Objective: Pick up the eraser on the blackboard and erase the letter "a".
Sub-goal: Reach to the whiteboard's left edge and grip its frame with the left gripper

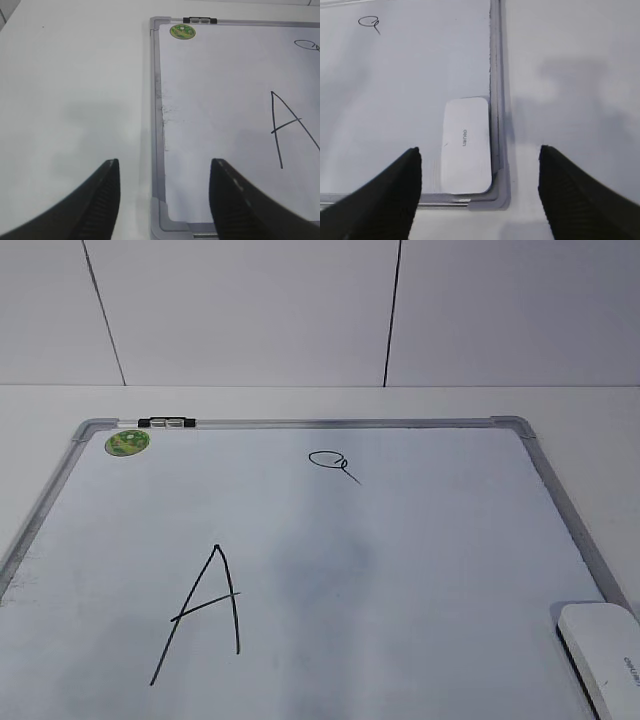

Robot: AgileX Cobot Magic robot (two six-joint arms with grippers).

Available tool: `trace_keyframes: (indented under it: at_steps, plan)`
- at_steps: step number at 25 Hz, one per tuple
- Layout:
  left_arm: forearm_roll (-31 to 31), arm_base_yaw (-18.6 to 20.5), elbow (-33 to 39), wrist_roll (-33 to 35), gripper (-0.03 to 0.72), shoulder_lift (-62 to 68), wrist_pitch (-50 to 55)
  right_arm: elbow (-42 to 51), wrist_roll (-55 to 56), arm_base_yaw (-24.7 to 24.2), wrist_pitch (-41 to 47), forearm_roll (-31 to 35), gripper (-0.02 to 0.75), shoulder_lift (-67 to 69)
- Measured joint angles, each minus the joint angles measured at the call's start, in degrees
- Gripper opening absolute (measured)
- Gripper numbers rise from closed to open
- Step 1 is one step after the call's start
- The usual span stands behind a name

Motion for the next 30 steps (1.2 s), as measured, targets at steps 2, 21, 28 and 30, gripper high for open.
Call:
trace_keyframes:
  at_steps: [2,21,28,30]
  plan:
    - [0.0,0.0,0.0,0.0,0.423,0.4,0.1,-1.0,0.2,0.0,0.9,1.3,0.559,3.8]
    - [0.0,0.0,-9.3,0.7,0.372,42.9,3.5,-4.9,1.5,0.0,4.6,7.0,0.559,22.6]
    - [0.7,0.0,-18.7,3.3,0.371,60.5,0.3,-4.9,1.5,0.0,4.6,7.0,0.559,22.6]
    - [0.8,0.0,-21.0,4.5,0.371,65.0,-2.1,-4.9,1.5,0.0,4.6,7.0,0.559,22.6]
